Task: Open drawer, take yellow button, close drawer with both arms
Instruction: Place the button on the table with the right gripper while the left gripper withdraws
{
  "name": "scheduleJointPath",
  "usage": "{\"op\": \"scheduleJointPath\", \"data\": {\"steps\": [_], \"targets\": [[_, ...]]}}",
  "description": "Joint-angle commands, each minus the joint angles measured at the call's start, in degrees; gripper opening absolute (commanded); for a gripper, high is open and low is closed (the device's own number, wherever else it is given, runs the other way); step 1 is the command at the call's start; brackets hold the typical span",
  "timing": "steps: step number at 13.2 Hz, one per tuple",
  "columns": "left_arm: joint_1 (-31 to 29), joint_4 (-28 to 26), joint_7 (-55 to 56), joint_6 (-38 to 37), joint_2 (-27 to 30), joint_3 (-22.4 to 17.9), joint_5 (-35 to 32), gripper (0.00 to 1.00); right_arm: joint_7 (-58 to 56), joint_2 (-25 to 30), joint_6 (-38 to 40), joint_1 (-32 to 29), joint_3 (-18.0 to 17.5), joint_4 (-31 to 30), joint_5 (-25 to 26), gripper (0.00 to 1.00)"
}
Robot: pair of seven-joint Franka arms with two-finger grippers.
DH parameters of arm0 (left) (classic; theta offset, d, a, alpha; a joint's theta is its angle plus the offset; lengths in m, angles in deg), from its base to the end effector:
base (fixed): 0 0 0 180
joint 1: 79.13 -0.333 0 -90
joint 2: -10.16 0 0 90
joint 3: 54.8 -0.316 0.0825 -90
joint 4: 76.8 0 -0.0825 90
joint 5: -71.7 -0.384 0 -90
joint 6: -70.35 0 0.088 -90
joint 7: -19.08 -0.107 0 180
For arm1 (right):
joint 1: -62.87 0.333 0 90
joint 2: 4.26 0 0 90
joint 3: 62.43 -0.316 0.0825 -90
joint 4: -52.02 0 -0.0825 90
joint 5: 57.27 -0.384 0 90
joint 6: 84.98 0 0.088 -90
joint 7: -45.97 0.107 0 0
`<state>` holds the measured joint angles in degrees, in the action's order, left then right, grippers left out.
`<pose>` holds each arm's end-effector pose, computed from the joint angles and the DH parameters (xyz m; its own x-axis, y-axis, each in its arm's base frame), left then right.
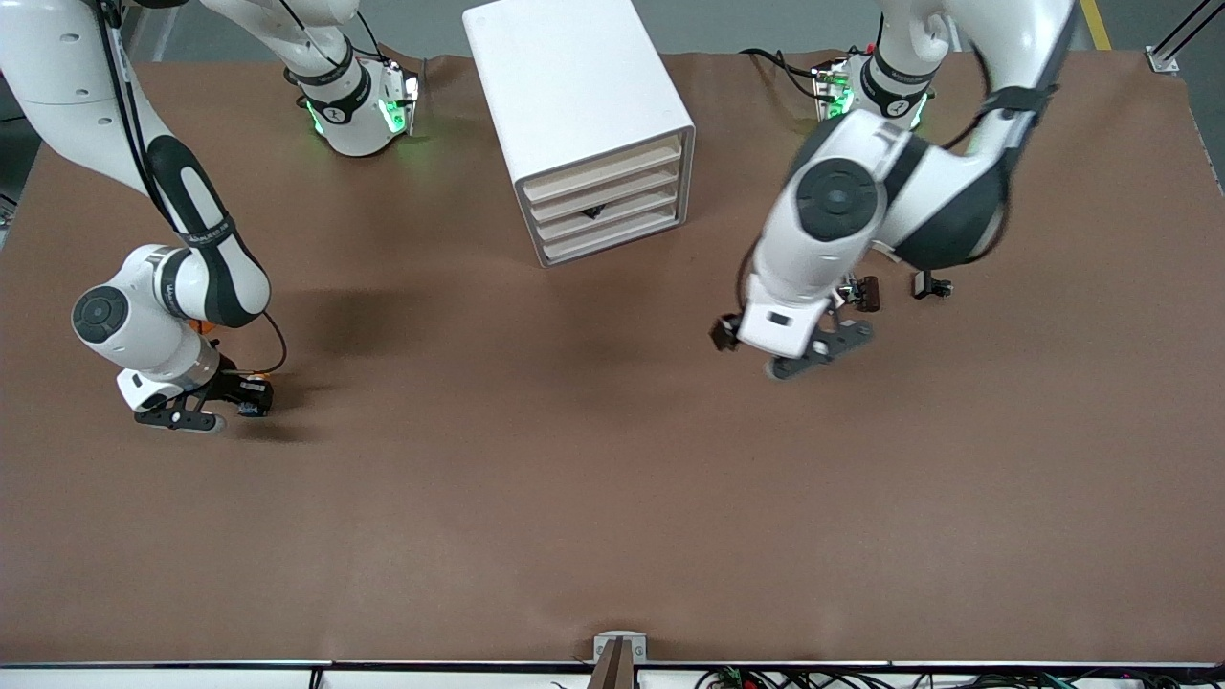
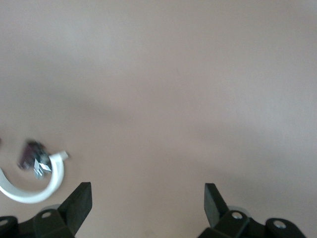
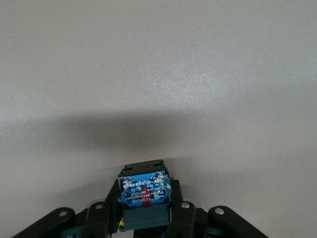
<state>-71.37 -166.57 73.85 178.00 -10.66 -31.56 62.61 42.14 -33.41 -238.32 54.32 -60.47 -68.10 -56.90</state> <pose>0.5856 -0.3008 0.4459 0.9259 0.3778 -0.0043 0.3776 -0.9257 -0.0223 0.5787 -0.1071 0.1805 0.9921 -0.1047 0.0696 -0.1066 -0.9940 0.0247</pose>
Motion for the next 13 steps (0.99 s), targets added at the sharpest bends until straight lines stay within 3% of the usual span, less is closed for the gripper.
{"op": "scheduleJointPath", "data": {"steps": [1, 2, 8, 13], "targets": [[-6.5, 1.9, -12.1, -1.2, 1.7, 0.4, -1.0, 1.0, -1.4, -0.1, -0.4, -1.2, -1.3, 0.3, -1.1, 0.88], [-8.6, 1.9, -16.7, -1.2, 2.7, 0.4, -0.9, 1.0, -1.3, -0.1, -0.4, -1.2, -1.3, 0.3, -1.1, 1.0], [-17.2, 2.0, -33.2, -4.5, 8.6, 0.4, -0.9, 1.0, -2.8, 2.8, 2.9, -0.9, -2.0, 1.3, -1.1, 1.0], [-18.7, 2.0, -36.7, -7.7, 13.0, 0.4, -0.8, 1.0, -2.9, 10.1, 26.6, -0.4, -3.8, 11.4, -1.0, 1.0]]}}
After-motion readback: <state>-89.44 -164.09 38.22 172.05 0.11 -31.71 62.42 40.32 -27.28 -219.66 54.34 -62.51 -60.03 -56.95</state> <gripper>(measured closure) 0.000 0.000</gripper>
